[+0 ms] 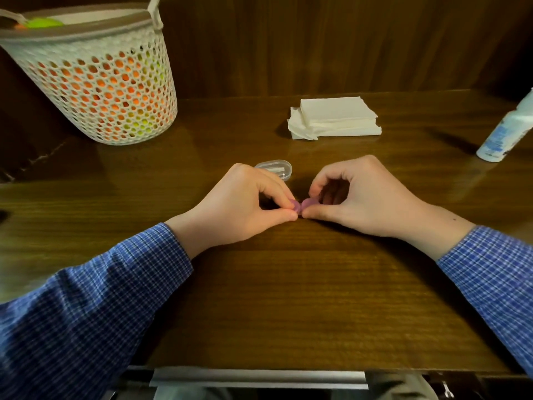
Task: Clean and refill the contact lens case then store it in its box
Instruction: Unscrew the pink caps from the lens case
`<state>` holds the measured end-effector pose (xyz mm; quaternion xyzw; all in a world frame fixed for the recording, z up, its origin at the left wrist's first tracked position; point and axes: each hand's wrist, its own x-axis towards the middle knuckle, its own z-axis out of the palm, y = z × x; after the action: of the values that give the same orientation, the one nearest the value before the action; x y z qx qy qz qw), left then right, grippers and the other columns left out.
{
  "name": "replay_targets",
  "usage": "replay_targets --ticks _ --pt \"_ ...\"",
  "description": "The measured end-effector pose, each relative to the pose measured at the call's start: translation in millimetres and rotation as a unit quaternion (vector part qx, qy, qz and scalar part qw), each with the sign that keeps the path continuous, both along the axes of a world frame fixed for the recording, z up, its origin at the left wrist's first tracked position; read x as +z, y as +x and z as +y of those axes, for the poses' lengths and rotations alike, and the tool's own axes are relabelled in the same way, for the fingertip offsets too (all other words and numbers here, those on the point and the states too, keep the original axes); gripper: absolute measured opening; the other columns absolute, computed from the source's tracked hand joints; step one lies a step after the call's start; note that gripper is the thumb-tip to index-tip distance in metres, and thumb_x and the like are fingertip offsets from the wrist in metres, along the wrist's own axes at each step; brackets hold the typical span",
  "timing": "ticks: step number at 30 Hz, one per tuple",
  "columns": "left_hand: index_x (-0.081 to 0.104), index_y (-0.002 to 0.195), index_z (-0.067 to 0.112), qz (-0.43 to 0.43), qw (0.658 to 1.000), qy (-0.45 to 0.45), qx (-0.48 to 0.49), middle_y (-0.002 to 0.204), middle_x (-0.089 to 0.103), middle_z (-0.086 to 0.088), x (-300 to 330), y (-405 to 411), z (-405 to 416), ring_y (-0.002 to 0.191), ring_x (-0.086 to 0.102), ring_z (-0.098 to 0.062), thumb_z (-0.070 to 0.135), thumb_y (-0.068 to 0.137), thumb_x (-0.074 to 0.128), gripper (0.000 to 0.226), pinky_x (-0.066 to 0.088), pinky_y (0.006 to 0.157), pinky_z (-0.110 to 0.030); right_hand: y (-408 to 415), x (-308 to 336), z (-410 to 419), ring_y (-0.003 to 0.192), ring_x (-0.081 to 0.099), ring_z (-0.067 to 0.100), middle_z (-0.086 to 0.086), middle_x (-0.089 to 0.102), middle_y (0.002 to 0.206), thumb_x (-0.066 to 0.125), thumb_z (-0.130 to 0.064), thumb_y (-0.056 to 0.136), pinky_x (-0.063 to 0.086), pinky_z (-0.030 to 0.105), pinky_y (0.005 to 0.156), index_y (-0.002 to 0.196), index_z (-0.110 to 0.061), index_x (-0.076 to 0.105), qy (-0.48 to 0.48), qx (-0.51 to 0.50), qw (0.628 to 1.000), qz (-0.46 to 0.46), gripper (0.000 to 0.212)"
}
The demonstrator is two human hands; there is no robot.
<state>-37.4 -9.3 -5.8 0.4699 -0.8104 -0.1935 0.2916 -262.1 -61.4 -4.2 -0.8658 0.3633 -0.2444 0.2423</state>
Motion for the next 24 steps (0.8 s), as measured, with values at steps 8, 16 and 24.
replay_targets --ticks 8,16,24 --pt "0.084 0.096 0.017 0.003 1.000 0.003 0.000 0.098 0.079 0.011 -1.6 2.1 -1.1 0.095 0.072 0.000 0.022 0.086 0.082 0.011 0.057 0.087 -0.018 -2.7 2.3 -4.2 0.086 0.072 0.004 -0.020 0.076 0.094 0.087 -0.026 0.079 0.056 0.016 0.078 0.110 -0.034 0.055 0.046 0.056 0.997 0.000 0.045" --pt "0.084 0.097 0.017 -0.003 1.000 0.000 0.003 0.098 0.078 0.009 -1.2 1.8 -1.8 0.095 0.072 -0.002 0.022 0.086 0.083 0.012 0.059 0.087 -0.022 -0.3 -2.2 -4.2 0.079 0.068 -0.003 -0.020 0.073 0.087 0.087 -0.049 0.070 0.050 0.008 0.064 0.104 -0.038 0.061 0.027 0.003 1.000 -0.008 0.044" --pt "0.083 0.097 0.018 -0.004 1.000 0.001 0.001 0.098 0.078 0.011 -1.3 3.0 -2.6 0.096 0.071 0.001 0.023 0.086 0.082 0.012 0.056 0.087 -0.016 -1.7 1.8 -4.7 0.089 0.070 -0.001 -0.027 0.074 0.096 0.085 -0.037 0.078 0.055 0.016 0.071 0.110 -0.040 0.053 0.031 0.038 0.999 0.011 0.045"
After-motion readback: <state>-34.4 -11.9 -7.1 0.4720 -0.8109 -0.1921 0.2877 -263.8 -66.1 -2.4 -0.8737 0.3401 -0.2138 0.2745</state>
